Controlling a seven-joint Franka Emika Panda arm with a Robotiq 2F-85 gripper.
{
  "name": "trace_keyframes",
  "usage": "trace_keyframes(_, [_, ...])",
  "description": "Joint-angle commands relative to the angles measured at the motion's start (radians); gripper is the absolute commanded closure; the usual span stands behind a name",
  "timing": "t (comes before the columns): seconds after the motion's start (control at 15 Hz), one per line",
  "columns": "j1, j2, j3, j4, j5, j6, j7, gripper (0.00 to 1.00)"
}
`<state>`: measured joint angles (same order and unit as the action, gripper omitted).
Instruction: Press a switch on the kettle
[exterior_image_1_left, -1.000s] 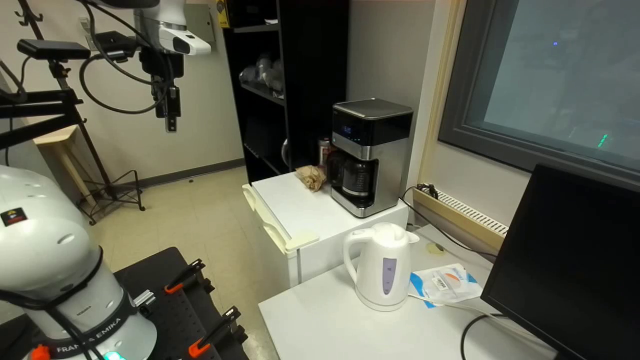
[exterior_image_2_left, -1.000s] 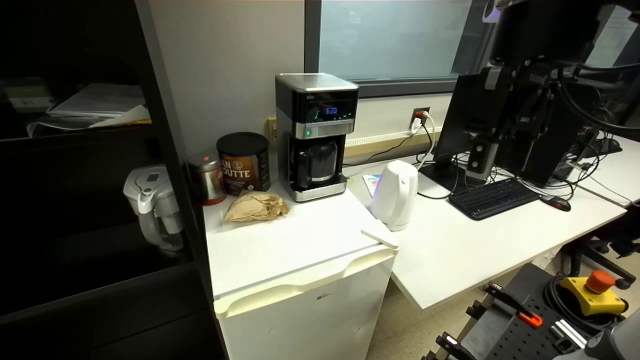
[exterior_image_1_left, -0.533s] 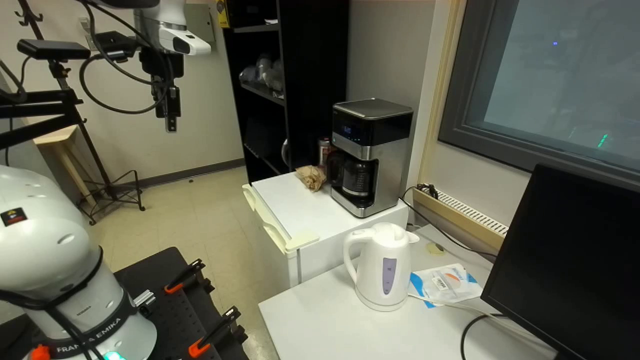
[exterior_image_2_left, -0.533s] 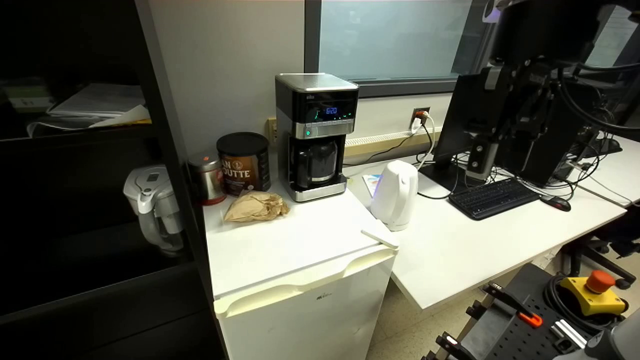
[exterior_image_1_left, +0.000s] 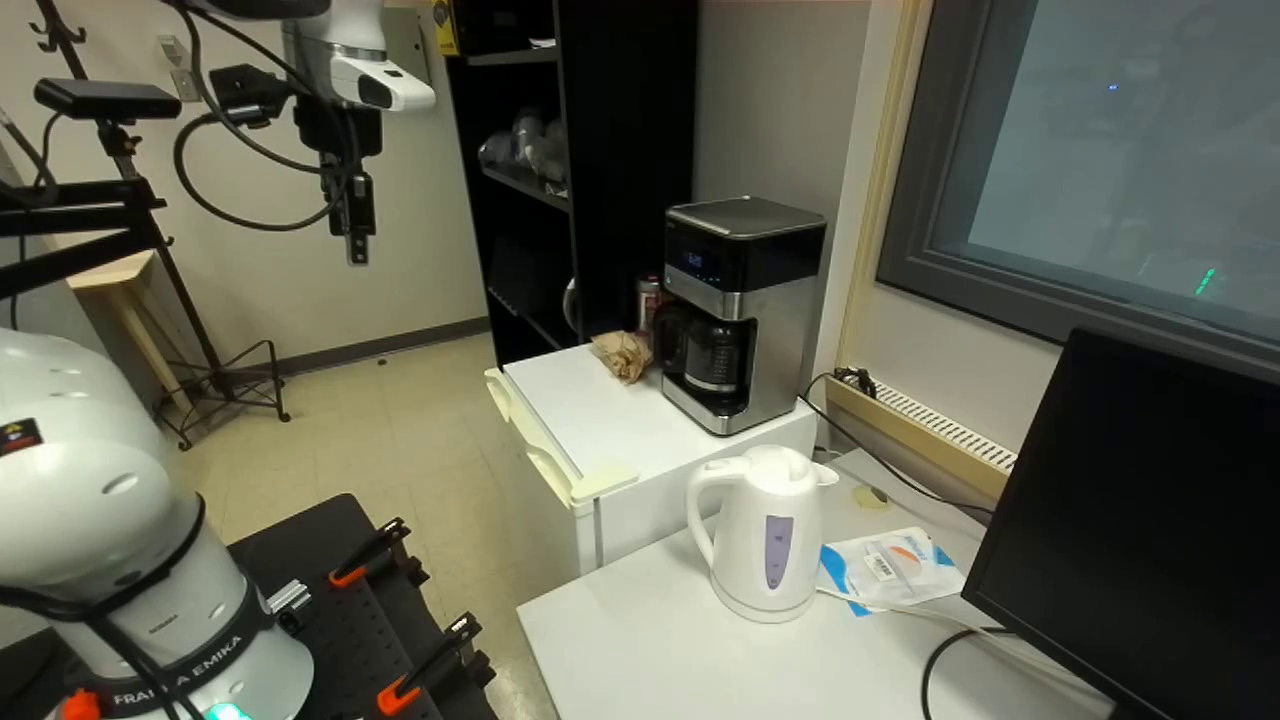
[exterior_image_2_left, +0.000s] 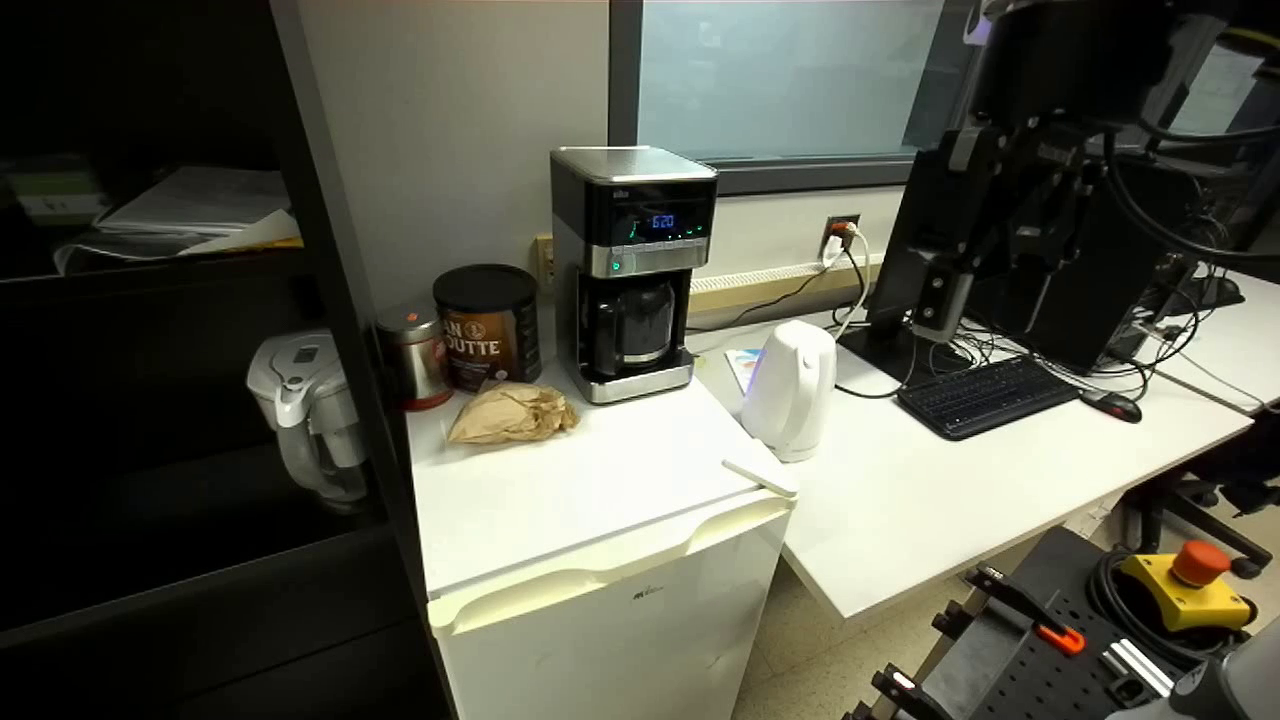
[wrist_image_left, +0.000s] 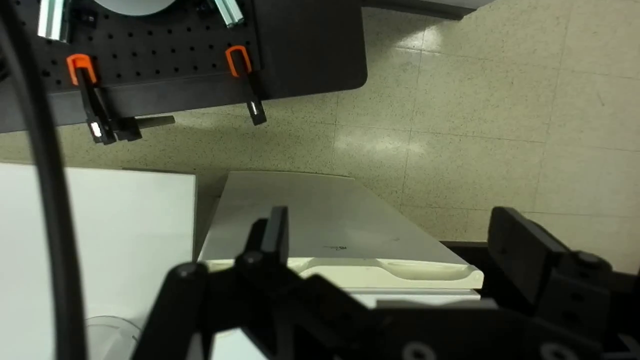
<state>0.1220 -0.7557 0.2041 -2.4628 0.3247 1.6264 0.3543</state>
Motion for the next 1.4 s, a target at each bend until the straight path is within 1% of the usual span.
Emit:
trace_keyframes(0.0, [-0.039, 0.006, 0.003, -0.013, -0.003, 0.053, -0.004, 0.0])
trace_keyframes(0.73, [-0.131, 0.048, -0.044, -0.061, -0.023, 0.219, 0.003, 0.0])
trace_keyframes(1.33, [-0.218, 0.135, -0.104, -0.089, -0.084, 0.417, 0.02, 0.0])
